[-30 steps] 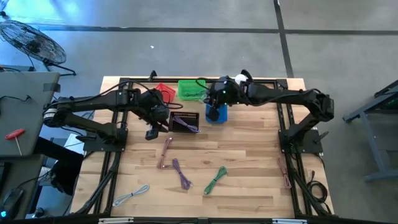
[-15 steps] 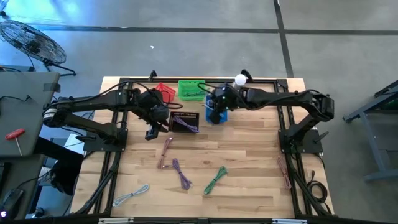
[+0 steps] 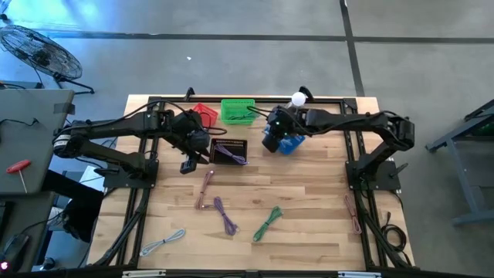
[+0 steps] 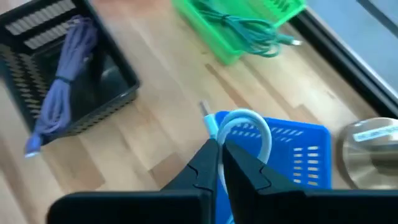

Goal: Pick & Place USB Port
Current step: Put the blue usb cable into the blue bin, then put the pink usb cable into the red bin

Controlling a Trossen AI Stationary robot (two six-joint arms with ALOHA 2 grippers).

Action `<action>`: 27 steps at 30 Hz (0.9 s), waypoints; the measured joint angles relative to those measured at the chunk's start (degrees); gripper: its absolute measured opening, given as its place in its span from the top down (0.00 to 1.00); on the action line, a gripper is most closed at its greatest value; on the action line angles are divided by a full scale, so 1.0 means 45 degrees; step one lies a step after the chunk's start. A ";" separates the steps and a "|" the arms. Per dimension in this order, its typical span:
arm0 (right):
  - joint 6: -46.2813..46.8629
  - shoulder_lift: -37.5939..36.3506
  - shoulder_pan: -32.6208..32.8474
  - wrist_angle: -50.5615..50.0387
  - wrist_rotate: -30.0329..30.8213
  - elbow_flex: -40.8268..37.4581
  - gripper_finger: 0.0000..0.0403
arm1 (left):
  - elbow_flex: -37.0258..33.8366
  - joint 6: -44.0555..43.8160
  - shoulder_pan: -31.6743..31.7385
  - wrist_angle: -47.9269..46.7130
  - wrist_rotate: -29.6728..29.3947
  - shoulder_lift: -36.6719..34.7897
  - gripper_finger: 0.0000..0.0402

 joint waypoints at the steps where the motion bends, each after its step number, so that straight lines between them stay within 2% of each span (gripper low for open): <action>1: 0.0006 0.0000 -0.0008 -0.0032 0.0018 0.0000 0.94 | 0.0000 -0.0005 0.0000 -0.0032 0.0023 -0.0002 0.66; 9: 0.0556 0.0005 -0.0024 -0.1544 0.1162 0.0005 0.79 | 0.0000 -0.0005 0.0000 -0.0276 0.0023 0.0000 0.66; 12: 0.0315 0.0002 -0.0030 -0.1511 0.1739 0.0005 0.74 | 0.0000 -0.0005 0.0000 -0.0271 0.0024 0.0000 0.66; 14: -0.0171 0.0002 0.0008 -0.1123 0.1477 0.0005 0.72 | 0.0000 -0.0005 0.0000 -0.0271 0.0023 0.0000 0.66; 17: -0.1004 0.0003 0.0015 0.0034 -0.0328 0.0005 0.69 | 0.0000 -0.0005 0.0000 -0.0271 0.0023 0.0000 0.66; 21: -0.2359 0.0000 0.0203 0.1337 -0.5432 0.0010 0.69 | 0.0000 -0.0005 -0.0005 -0.0309 0.0061 0.0005 0.66; 23: -0.3281 0.0000 0.0726 0.1528 -0.7480 0.0010 0.70 | 0.0000 -0.0001 -0.0094 -0.0391 0.0060 0.0005 0.66; 25: -0.4463 0.0000 0.1581 0.1644 -0.7976 0.0015 0.71 | 0.0000 0.0127 -0.0275 -0.0393 0.0018 0.0005 0.66; 27: -0.5520 0.0000 0.2626 0.1697 -0.7442 0.0087 0.72 | -0.0005 0.0269 -0.0541 -0.0333 0.0022 -0.0046 0.66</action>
